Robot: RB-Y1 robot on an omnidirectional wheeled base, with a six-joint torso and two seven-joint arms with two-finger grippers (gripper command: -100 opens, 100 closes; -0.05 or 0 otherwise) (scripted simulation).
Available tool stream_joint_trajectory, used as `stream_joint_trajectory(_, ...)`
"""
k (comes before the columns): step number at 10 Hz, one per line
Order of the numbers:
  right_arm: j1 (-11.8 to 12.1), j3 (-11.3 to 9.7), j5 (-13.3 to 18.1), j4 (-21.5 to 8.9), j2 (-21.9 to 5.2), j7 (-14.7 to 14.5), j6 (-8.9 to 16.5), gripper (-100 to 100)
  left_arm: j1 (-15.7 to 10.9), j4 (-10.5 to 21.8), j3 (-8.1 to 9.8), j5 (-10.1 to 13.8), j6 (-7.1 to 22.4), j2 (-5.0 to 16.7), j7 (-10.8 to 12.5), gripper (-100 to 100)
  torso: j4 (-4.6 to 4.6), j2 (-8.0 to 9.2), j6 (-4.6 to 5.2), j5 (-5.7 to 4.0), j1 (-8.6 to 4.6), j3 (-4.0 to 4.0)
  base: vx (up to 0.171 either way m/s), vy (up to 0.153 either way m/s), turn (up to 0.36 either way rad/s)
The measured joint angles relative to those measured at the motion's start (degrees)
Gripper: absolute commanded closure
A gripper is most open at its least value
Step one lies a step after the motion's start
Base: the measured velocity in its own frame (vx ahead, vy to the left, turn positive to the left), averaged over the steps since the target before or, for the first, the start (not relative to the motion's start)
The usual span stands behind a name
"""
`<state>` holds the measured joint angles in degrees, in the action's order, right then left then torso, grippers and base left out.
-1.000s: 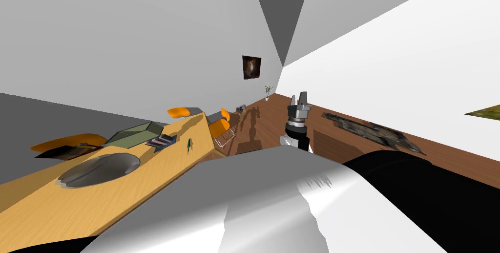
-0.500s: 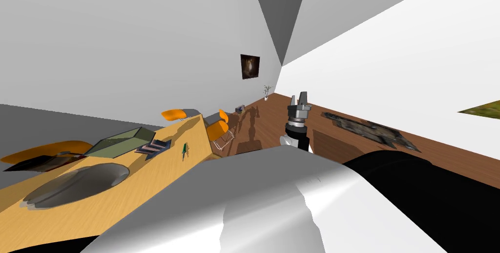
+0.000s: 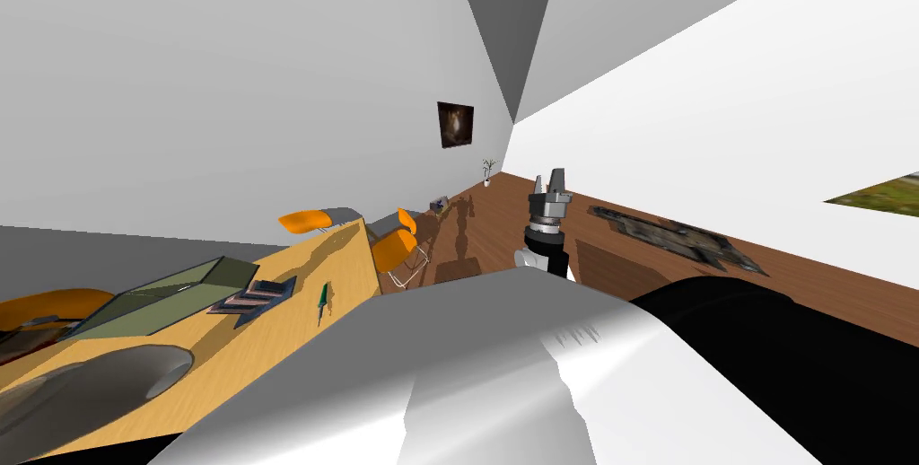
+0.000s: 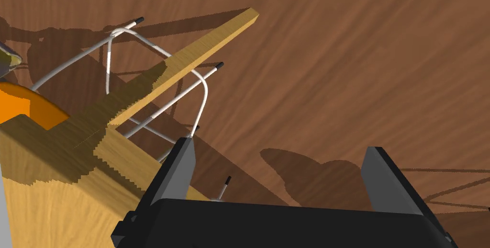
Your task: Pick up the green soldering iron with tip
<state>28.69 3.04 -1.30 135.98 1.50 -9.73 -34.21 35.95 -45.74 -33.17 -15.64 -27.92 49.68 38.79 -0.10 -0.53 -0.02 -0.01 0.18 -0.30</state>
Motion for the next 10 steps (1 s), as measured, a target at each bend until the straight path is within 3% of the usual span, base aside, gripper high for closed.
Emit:
stream_joint_trajectory(4, 0.0, 0.0, 0.0, 0.0, 0.0, 0.0, 0.0, 0, -3.0, 6.6, -1.87, -0.6, -1.5, 3.5, 1.5, -100, 0.00, 0.01, -0.01, 0.04, 0.02, 0.00, 0.162, 0.045, -0.066)
stream_joint_trajectory(6, 0.0, 0.0, 0.0, 0.0, 0.0, 0.0, 0.0, 0, -3.4, 7.7, -2.35, -0.6, -1.4, 5.6, 1.9, -100, -0.01, -0.08, 0.01, 0.04, 0.15, -0.04, 0.175, 0.094, -0.062)
stream_joint_trajectory(8, 0.0, 0.0, 0.0, 0.0, 0.0, 0.0, 0.0, 0, -5.6, 10.8, -3.22, -1.0, -2.2, 6.1, 2.2, -100, 0.01, 0.02, 0.00, 0.07, 0.21, 0.02, 0.191, 0.114, -0.067)
stream_joint_trajectory(10, 0.0, 0.0, 0.0, 0.0, 0.0, 0.0, 0.0, 0, -6.7, 11.3, -3.70, -1.0, -1.8, 6.9, 2.5, -100, -0.01, 0.01, -0.02, 0.08, 0.16, -0.01, 0.131, 0.074, -0.034)
